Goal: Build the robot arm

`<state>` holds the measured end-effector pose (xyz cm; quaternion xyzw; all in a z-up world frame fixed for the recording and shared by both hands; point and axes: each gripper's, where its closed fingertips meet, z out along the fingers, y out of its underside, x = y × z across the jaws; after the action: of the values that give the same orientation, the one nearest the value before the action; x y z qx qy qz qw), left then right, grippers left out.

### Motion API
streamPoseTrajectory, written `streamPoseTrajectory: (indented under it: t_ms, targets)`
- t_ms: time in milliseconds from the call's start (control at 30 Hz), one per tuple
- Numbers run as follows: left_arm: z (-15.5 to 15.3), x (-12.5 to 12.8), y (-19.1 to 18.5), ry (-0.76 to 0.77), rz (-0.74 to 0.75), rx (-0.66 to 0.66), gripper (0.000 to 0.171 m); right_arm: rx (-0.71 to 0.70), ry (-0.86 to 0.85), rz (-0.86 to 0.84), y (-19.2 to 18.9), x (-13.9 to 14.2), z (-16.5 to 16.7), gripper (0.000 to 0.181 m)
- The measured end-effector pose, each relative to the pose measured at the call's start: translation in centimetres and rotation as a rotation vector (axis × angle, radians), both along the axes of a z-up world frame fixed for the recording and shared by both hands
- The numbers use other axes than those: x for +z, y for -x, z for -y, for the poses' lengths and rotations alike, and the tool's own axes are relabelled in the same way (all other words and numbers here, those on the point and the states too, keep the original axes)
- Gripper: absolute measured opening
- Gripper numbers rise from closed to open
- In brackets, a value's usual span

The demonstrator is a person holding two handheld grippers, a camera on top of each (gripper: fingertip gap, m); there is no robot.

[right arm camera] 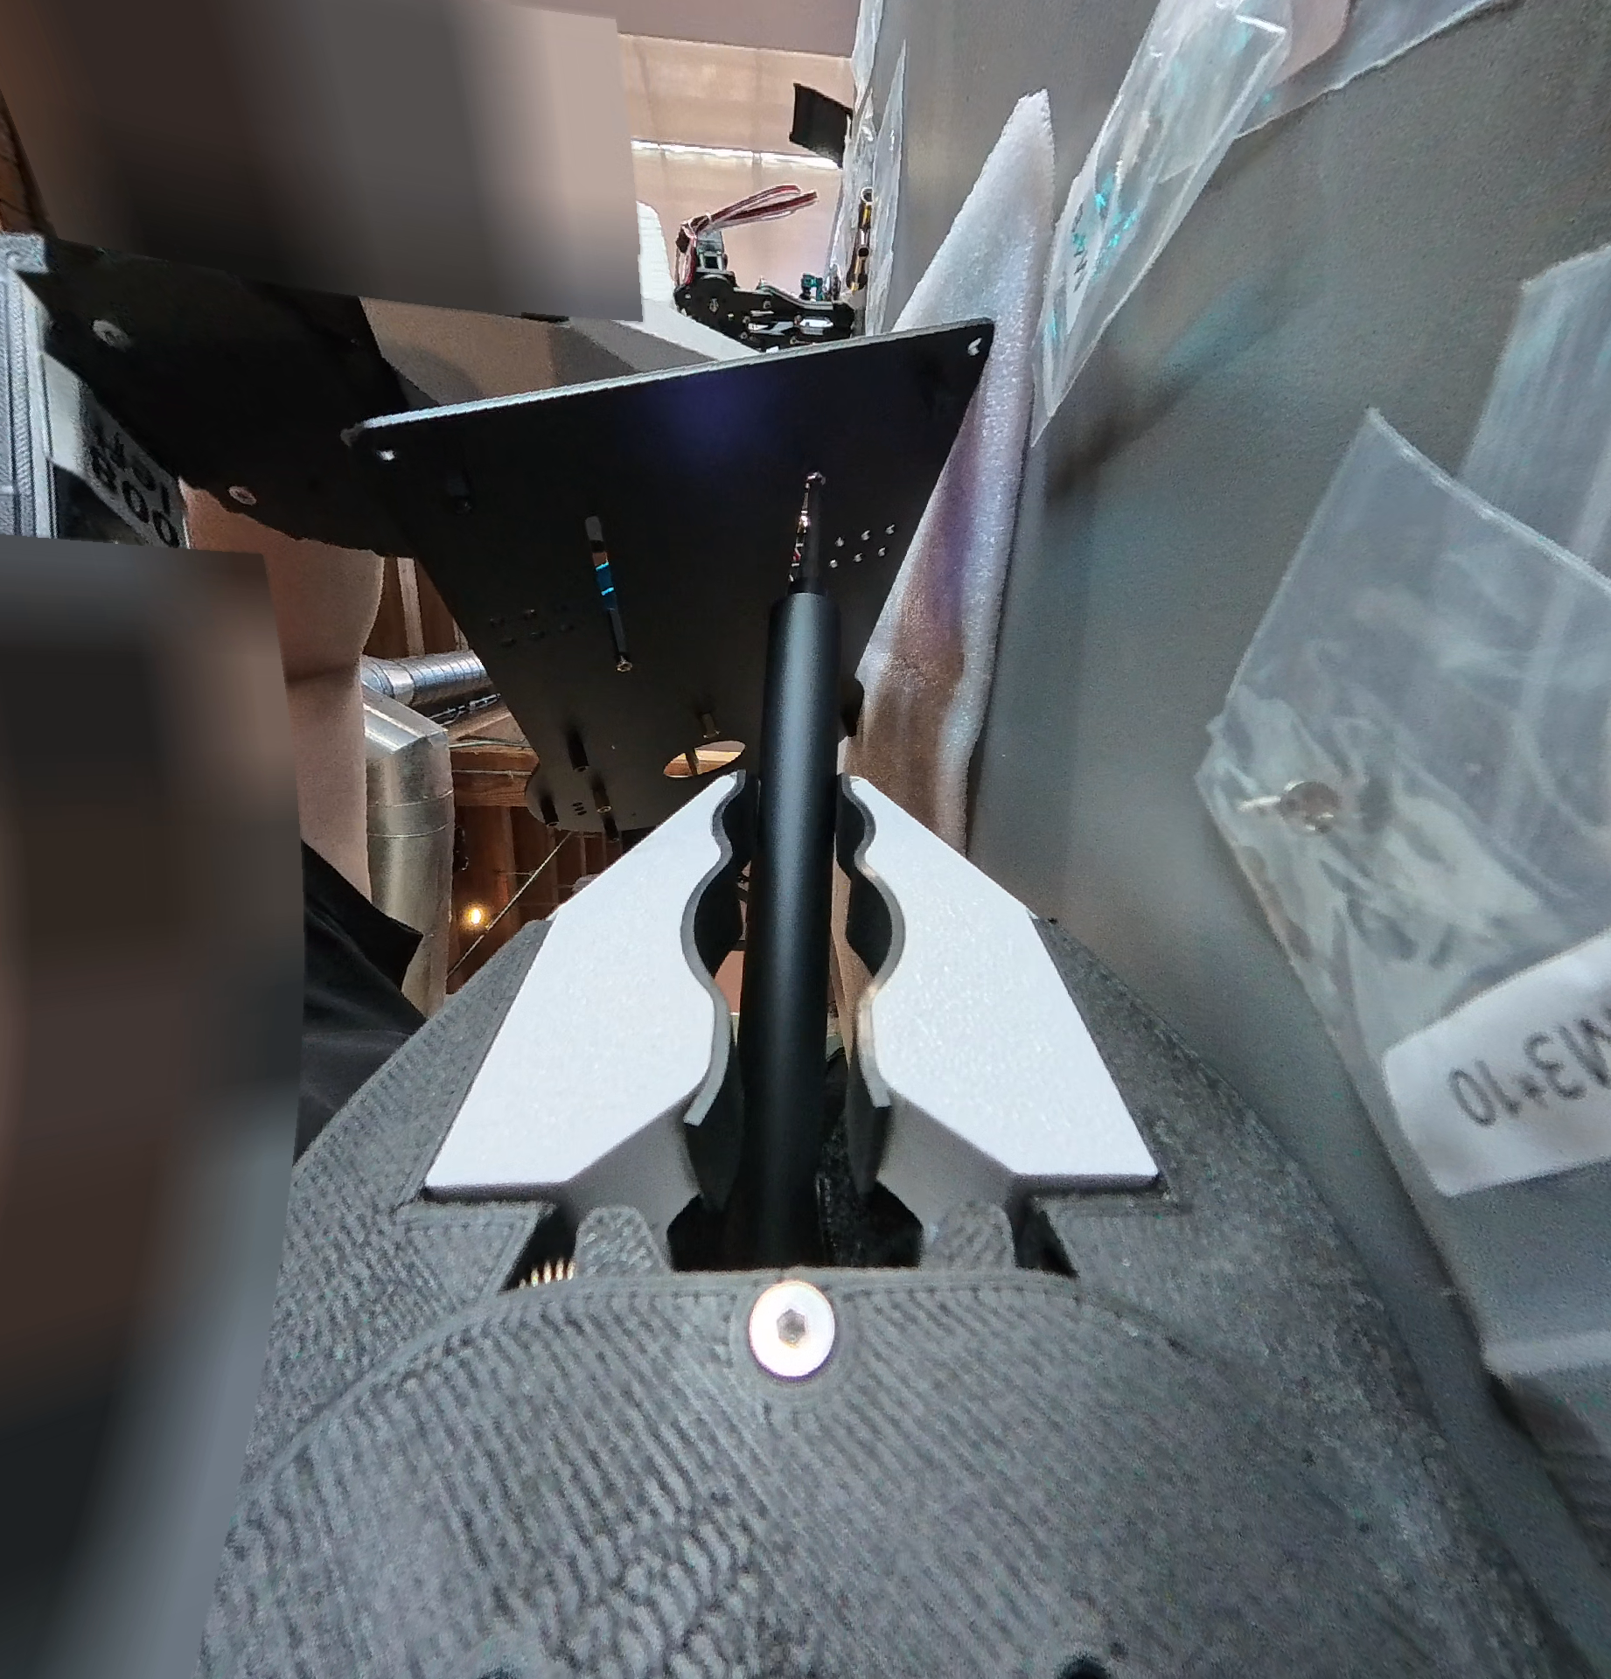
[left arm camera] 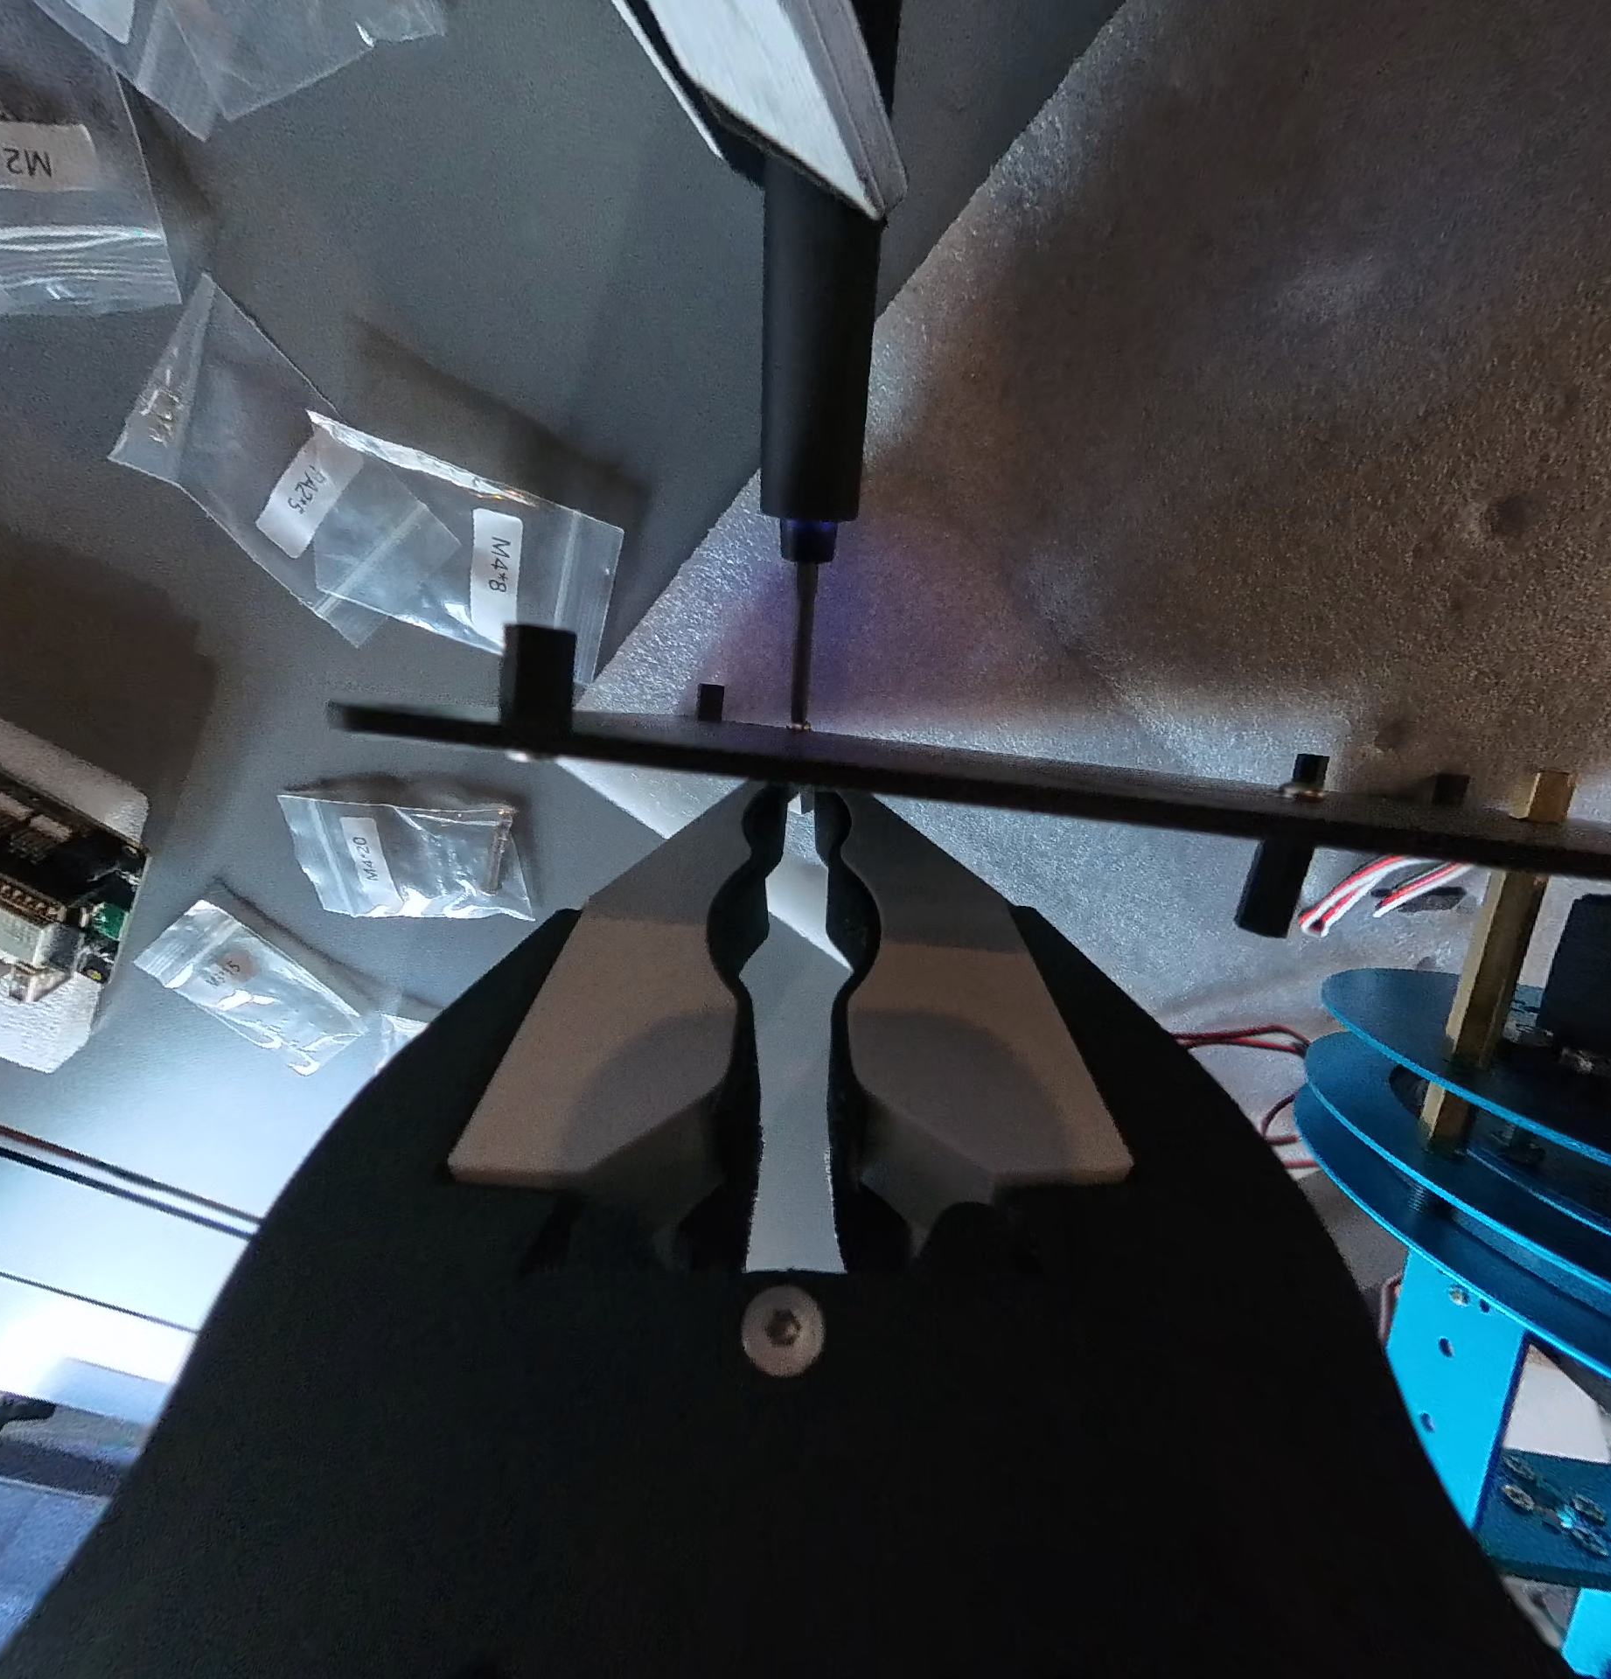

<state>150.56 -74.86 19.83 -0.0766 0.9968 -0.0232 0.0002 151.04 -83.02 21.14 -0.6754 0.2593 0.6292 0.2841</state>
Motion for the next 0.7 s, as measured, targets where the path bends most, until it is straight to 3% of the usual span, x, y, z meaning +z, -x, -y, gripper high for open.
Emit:
streamPoseTrajectory:
  t_ms: [700]
  targets:
    - [-0.21, 0.46, 0.09, -0.149, -0.046, -0.070, 0.002, 0.011, -0.011, -0.013, -0.18, 0.16, -0.11, 0.017]
